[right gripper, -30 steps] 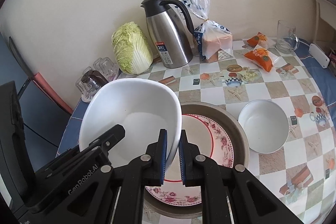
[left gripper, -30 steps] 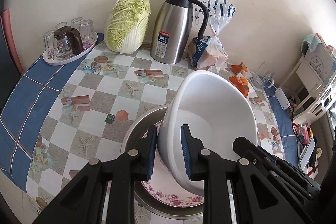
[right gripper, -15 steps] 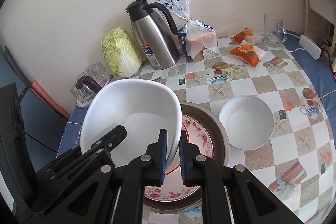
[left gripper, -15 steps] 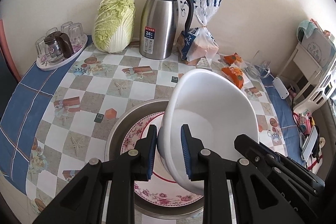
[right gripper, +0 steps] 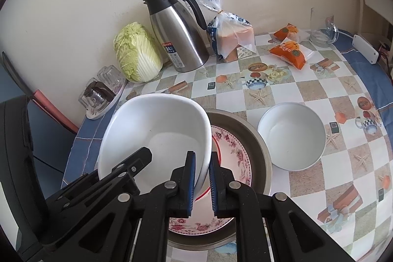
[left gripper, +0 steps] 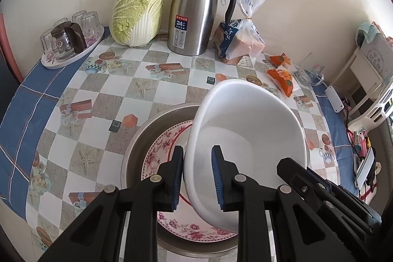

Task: Organize plates and bowls
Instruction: 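Lower the white square bowl with both grippers into the strawberry bowl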

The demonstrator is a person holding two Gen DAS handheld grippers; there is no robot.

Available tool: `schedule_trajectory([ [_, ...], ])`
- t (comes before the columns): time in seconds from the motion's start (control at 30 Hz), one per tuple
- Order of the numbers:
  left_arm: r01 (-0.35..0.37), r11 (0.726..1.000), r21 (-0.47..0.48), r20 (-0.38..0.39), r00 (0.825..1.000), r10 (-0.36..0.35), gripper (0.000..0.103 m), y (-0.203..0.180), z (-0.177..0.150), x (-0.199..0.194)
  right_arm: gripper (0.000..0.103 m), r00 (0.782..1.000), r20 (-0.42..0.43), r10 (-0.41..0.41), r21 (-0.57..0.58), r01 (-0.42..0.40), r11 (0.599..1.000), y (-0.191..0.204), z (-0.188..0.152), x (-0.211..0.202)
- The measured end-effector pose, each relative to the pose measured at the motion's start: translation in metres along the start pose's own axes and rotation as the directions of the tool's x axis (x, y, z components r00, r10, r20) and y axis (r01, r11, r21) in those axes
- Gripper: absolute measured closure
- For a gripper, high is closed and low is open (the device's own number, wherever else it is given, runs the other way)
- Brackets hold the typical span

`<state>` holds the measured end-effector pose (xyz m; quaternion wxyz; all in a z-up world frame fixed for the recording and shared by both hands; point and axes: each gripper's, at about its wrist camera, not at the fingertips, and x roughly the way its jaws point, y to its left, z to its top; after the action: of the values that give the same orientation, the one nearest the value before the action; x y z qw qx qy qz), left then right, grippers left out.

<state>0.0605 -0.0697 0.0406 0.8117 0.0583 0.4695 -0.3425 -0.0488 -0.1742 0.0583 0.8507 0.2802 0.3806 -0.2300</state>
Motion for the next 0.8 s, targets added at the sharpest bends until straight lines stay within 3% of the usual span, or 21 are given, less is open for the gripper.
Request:
schedule_trajectory([
  [0.8,0.009,0.999,-0.034,-0.056,0.998,-0.011,0.079,0.005,-0.002,0.018,0.089,1.0,-0.011,0.0,0.015,0.0,1.0,-0.002,0.001,0.012],
])
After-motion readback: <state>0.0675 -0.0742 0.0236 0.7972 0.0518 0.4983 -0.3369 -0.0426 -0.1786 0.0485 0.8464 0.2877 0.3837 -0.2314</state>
